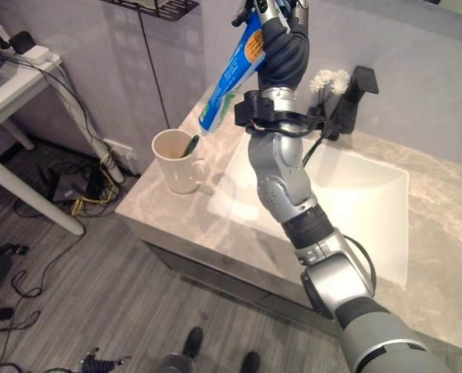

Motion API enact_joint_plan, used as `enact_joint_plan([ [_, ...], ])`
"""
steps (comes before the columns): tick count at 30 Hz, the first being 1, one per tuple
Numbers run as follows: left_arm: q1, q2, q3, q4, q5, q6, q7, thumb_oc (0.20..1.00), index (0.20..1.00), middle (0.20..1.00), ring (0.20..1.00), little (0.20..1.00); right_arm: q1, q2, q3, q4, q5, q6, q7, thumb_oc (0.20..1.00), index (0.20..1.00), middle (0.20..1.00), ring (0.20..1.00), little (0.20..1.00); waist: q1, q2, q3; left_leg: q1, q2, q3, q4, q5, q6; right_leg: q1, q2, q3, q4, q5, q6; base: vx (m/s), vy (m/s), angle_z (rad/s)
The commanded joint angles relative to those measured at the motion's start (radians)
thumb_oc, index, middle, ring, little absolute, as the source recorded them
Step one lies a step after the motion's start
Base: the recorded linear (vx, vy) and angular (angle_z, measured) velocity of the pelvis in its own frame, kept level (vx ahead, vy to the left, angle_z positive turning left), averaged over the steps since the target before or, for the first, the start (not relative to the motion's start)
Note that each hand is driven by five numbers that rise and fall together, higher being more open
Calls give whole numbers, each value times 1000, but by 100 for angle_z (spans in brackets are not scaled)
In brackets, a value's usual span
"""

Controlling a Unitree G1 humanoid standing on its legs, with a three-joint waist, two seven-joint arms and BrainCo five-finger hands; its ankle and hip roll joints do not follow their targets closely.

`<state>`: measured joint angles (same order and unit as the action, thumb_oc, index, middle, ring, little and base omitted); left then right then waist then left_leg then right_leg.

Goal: Put brush and paste in cup on sink, flatten towel.

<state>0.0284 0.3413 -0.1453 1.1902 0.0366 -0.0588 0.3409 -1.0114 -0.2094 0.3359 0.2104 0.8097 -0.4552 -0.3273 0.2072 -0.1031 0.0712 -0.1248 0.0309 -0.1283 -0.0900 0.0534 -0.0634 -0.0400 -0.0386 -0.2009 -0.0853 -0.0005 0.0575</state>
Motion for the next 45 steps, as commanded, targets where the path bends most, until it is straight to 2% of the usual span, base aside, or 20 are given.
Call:
enact_joint_plan([
  [1,-68,29,-48,55,-31,-27,20,1000,1000,1000,1000,1000,-137,-18,-17,-3,-26,-30,-12,200,200,200,200,200,15,-45,-17,-22,-36,17,3,0,29,45,-102,64,5,22,74,0,0,0],
  [23,-78,32,-95,57,-29,-25,7,1000,1000,1000,1000,1000,-209,30,8,37,-28,-22,-19,200,200,200,200,200,49,-76,2,-55,-50,-12,3,3,35,32,-105,53,-2,29,78,6,0,3],
  [45,-87,12,-108,47,-32,-18,14,1000,1000,1000,1000,1000,-134,32,66,26,-15,9,19,200,200,200,200,200,25,-83,12,-47,-44,1,3,-4,38,25,-102,65,-2,28,78,2,1,0],
])
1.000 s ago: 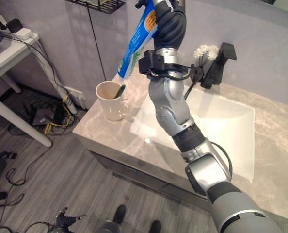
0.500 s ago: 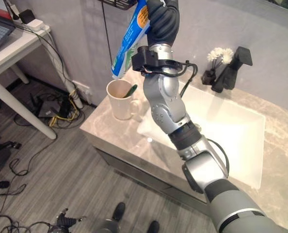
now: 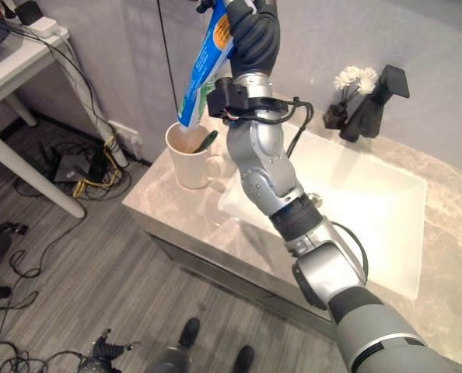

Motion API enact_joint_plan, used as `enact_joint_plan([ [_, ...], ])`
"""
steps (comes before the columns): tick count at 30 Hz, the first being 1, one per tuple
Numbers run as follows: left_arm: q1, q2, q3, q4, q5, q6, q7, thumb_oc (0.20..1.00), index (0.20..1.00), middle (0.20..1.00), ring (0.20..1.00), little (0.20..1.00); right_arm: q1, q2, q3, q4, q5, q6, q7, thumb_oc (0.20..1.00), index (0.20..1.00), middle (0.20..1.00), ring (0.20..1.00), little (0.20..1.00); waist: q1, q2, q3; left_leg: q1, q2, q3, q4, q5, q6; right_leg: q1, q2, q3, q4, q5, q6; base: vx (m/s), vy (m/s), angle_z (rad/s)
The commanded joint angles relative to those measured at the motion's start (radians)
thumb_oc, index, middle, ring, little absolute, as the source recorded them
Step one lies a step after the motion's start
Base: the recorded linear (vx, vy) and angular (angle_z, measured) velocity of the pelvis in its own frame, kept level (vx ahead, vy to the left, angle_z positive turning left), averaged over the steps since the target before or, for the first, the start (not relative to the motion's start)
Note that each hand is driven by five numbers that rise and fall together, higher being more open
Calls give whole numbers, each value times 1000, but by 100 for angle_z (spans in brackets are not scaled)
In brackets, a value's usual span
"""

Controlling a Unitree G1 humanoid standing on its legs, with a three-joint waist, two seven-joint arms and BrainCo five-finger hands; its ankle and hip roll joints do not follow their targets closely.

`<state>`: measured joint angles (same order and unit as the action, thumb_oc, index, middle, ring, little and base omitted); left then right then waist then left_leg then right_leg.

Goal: Put brush and paste in cup on sink, flatten towel.

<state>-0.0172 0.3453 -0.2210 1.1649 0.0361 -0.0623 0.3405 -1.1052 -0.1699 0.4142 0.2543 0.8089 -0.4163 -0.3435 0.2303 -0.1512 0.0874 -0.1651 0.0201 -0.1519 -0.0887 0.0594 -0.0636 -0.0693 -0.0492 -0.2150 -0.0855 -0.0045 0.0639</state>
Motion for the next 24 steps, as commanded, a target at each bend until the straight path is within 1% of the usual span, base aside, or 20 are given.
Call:
enact_joint_plan([
  [1,-41,8,-32,72,-31,-14,15,1000,1000,1000,1000,1000,-40,-8,-13,-18,-14,-30,35,200,200,200,200,200,1,-35,-4,-7,-33,24,1,-10,39,55,-91,79,-2,32,72,0,0,0],
  [5,-47,4,-36,75,-37,-13,13,1000,1000,1000,1000,1000,-21,14,-7,-14,8,-26,43,200,200,200,200,200,-1,-41,0,-8,-31,28,1,-11,39,52,-90,82,-1,32,71,0,0,0],
  [24,-60,21,-23,83,-40,-8,14,1000,1000,1000,1000,1000,-6,4,27,-30,-26,-12,54,200,200,200,200,200,2,-75,21,-20,-27,26,1,-8,41,39,-85,91,1,36,70,0,-1,0],
])
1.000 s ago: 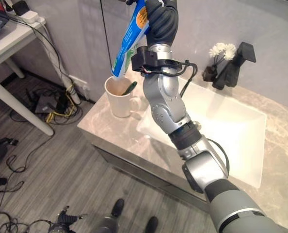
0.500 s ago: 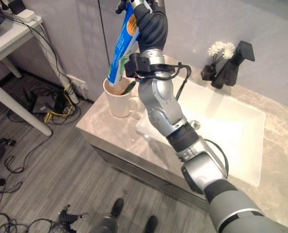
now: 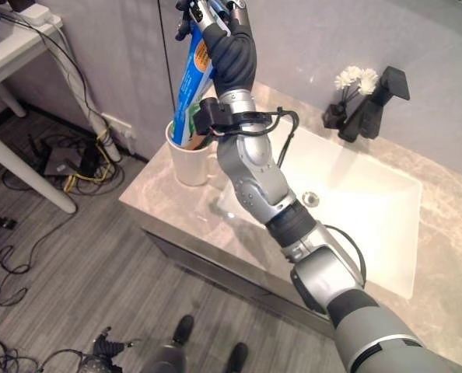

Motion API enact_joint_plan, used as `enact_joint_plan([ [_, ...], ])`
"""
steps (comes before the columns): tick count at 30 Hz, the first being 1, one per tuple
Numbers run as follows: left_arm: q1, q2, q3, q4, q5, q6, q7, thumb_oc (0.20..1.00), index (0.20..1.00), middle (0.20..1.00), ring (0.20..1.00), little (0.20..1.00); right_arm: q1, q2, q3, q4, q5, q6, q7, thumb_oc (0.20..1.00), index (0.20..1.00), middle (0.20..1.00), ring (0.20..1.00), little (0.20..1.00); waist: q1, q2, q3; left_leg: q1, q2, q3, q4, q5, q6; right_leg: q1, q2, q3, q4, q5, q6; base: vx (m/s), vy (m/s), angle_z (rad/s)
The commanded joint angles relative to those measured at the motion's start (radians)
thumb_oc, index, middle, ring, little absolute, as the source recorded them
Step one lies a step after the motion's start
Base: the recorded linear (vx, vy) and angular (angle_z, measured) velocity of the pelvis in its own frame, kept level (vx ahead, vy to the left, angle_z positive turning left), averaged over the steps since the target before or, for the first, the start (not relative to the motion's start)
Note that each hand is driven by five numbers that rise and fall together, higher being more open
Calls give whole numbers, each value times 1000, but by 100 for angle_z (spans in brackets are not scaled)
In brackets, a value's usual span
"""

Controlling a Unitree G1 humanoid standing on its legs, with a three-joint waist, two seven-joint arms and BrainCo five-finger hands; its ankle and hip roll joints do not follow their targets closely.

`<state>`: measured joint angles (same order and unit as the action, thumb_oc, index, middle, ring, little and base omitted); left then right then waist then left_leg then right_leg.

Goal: Put brush and paste in cup on sink, flatten towel.

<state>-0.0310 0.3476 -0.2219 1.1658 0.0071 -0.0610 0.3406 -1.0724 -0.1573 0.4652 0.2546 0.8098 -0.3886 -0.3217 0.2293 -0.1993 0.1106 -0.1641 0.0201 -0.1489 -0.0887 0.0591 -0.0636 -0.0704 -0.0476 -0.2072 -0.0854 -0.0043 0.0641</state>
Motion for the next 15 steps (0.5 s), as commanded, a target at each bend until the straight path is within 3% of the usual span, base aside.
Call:
enact_joint_plan([
  [1,-48,19,-22,81,-11,-10,13,1000,1000,1000,1000,1000,-37,-11,-24,-32,-28,-38,35,200,200,200,200,200,2,-28,-1,-21,-27,24,1,-8,41,39,-86,83,1,36,69,0,0,0],
  [15,-41,17,-9,87,-14,-15,18,1000,1000,1000,1000,1000,-16,-50,21,-50,-76,-18,60,200,200,200,200,200,-7,-37,3,-16,-21,32,1,-8,41,34,-82,91,3,38,69,-1,0,-1],
])
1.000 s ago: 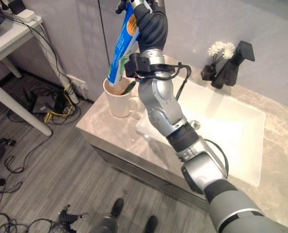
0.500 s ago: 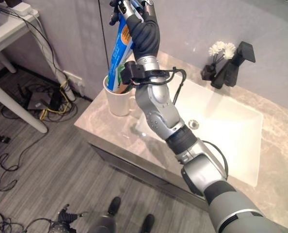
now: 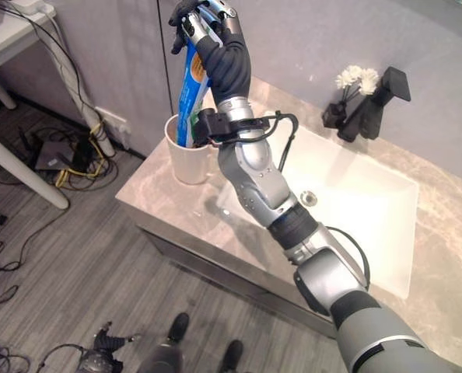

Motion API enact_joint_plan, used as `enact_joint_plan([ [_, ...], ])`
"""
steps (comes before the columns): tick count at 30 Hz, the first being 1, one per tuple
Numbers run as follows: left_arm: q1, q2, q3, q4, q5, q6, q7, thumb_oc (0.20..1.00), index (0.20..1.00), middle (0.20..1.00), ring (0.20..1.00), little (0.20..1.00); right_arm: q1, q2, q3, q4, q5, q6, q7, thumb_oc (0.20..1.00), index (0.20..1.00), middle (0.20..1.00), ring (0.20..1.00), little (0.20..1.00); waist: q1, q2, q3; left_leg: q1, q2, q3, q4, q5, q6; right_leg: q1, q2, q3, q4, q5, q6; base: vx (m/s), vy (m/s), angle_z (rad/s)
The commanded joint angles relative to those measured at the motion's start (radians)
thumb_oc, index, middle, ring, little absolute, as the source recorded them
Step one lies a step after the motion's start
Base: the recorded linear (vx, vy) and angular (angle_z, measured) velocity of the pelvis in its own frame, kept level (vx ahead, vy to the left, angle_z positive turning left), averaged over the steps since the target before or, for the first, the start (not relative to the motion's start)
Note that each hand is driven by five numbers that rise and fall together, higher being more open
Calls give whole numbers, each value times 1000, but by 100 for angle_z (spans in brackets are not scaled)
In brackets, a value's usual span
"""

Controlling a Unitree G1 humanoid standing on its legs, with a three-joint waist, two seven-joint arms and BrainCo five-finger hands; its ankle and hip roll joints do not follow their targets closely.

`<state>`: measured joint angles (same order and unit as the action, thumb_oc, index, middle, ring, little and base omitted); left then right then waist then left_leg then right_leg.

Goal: Put brush and paste in cup on sink, flatten towel.

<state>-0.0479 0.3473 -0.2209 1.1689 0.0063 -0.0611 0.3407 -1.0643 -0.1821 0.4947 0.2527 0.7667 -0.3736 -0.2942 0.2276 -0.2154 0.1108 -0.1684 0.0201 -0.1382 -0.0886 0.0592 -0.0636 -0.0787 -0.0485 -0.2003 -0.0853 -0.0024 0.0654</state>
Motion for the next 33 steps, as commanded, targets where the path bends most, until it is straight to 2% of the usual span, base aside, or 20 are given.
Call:
enact_joint_plan([
  [1,-24,17,-10,84,-13,-15,18,1000,1000,1000,1000,1000,-24,-25,-8,-48,-32,-33,32,200,200,200,200,200,-6,-21,2,-11,-21,22,1,-8,41,42,-81,84,3,36,67,0,0,0],
  [5,-23,15,-9,92,-16,-13,13,1000,1000,1000,1000,1000,-12,-28,-3,-38,-27,-27,36,200,200,200,200,200,-6,-24,0,-11,-19,24,1,-8,40,40,-79,86,3,35,66,-4,1,-1],
  [6,-22,13,-10,96,-16,-13,10,1000,1000,1000,1000,1000,-10,-29,1,-31,-20,-23,45,288,288,288,288,288,-5,-25,0,-12,-18,21,1,-7,40,41,-78,85,3,35,66,0,0,0],
  [7,-22,13,-10,96,-16,-13,10,1000,1000,1000,1000,1000,-10,-29,1,-31,-20,-23,46,893,893,893,893,893,-5,-25,0,-12,-18,21,1,-7,40,41,-78,85,3,35,66,0,0,0],
  [8,-19,15,-12,98,-11,-12,6,1000,1000,1000,1000,1000,-11,-40,7,-28,-15,-19,52,1000,1000,1000,1000,1000,-6,-27,-1,-11,-17,21,1,-6,40,42,-77,84,3,35,65,0,0,0],
  [21,-21,4,-19,110,-13,-7,-12,1000,1000,1000,1000,1000,7,-47,-28,-19,-60,-17,11,1000,1000,1000,1000,1000,-12,-39,-11,-8,-9,29,1,-5,37,38,-70,94,2,37,63,0,0,0],
  [25,-20,-1,-20,116,-11,-6,-15,1000,1000,1000,1000,1000,13,-51,-39,-23,-79,-19,-4,1000,1000,1000,1000,1000,-14,-35,-19,-4,-10,32,1,-5,37,42,-68,97,3,37,63,0,0,0],
  [30,-20,-13,-22,127,0,-6,-21,1000,1000,1000,1000,1000,1,-105,-86,-53,-153,-19,-42,1000,1000,1000,1000,1000,-26,-12,-41,14,-9,45,1,-8,35,56,-72,101,5,36,64,0,0,0],
  [33,-11,-32,-9,131,15,-13,-39,1000,1000,1000,1000,1000,54,-314,-168,-170,-336,-1,-80,1000,1000,1000,1000,1000,-69,14,-72,55,-7,73,1,-23,37,81,-74,112,8,32,69,10,46,-8],
])
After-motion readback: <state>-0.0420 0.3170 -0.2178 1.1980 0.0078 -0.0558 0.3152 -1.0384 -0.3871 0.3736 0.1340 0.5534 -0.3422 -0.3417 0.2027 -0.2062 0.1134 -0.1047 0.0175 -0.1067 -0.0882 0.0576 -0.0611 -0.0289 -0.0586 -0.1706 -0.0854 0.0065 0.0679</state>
